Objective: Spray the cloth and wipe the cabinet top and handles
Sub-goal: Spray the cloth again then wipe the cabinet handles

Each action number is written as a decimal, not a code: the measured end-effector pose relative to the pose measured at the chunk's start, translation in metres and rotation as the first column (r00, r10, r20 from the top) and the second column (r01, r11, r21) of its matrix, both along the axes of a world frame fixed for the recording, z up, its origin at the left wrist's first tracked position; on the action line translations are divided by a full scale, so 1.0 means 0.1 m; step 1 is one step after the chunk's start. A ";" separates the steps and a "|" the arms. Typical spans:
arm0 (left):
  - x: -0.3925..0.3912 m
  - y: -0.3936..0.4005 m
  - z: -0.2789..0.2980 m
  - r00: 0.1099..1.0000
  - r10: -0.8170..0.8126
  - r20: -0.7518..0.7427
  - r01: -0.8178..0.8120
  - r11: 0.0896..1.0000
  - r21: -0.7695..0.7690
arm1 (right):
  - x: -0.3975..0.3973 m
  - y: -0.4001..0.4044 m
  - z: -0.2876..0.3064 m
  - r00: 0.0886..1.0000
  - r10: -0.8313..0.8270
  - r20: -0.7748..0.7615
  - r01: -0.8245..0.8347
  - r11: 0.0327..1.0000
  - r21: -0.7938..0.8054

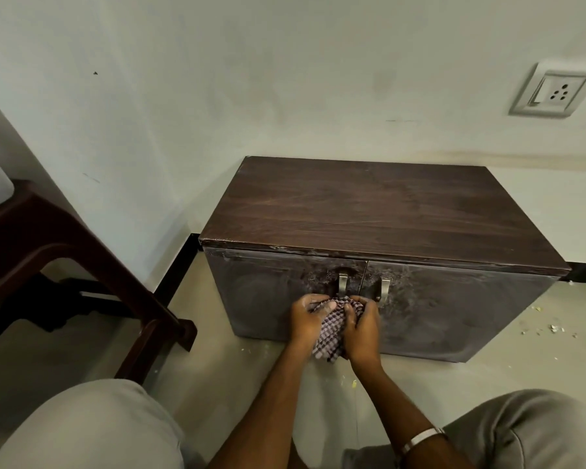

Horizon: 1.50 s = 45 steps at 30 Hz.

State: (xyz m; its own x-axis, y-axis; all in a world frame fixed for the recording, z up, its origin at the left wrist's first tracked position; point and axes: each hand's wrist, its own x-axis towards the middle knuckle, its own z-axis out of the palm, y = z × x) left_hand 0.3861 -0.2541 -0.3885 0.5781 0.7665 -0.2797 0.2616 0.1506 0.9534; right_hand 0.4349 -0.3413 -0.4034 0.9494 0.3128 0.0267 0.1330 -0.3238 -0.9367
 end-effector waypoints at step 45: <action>0.33 -0.54 0.31 0.998 -0.049 -0.046 0.044 0.995 -0.089 | 0.35 -0.63 0.23 0.998 -0.049 0.043 0.046 0.996 0.081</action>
State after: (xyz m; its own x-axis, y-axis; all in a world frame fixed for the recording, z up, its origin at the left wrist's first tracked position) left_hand 0.4193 -0.3082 -0.3578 0.5966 0.7104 -0.3734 0.3158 0.2199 0.9230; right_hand 0.4698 -0.4041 -0.3802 0.9605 0.2624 0.0922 0.1613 -0.2552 -0.9533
